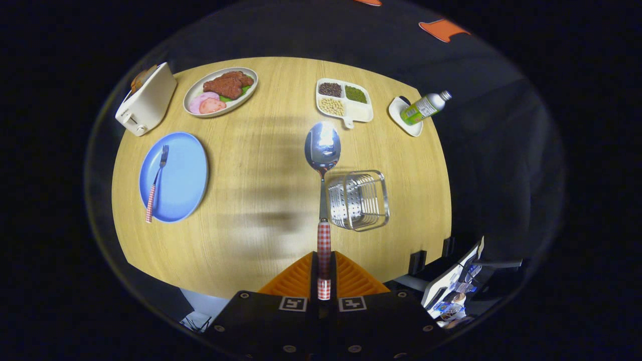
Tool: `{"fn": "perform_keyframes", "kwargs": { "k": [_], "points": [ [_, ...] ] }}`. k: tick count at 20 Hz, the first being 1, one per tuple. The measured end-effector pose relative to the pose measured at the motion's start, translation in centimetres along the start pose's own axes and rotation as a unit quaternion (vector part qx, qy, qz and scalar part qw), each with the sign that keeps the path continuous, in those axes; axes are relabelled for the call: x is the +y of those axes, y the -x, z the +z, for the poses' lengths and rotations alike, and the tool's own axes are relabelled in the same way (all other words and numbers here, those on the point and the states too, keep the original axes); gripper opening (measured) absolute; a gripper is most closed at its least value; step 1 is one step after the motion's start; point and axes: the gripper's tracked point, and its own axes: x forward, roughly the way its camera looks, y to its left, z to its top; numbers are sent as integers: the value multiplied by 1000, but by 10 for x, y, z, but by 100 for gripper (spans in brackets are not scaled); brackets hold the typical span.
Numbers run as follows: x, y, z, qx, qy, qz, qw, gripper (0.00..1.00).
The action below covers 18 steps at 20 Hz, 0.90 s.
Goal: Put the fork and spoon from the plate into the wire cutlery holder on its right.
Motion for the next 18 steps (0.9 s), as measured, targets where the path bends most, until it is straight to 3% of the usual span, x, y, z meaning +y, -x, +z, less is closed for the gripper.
{"fn": "perform_keyframes", "kwargs": {
  "k": [6, 11, 18],
  "points": [
    [-48, -18, -28, 82, 18, 3, 996, 8],
    [-51, -19, -44, 158, 23, 21, 987, 9],
    [-46, -31, -32, 229, 42, 24, 972, 9]
  ]
}}
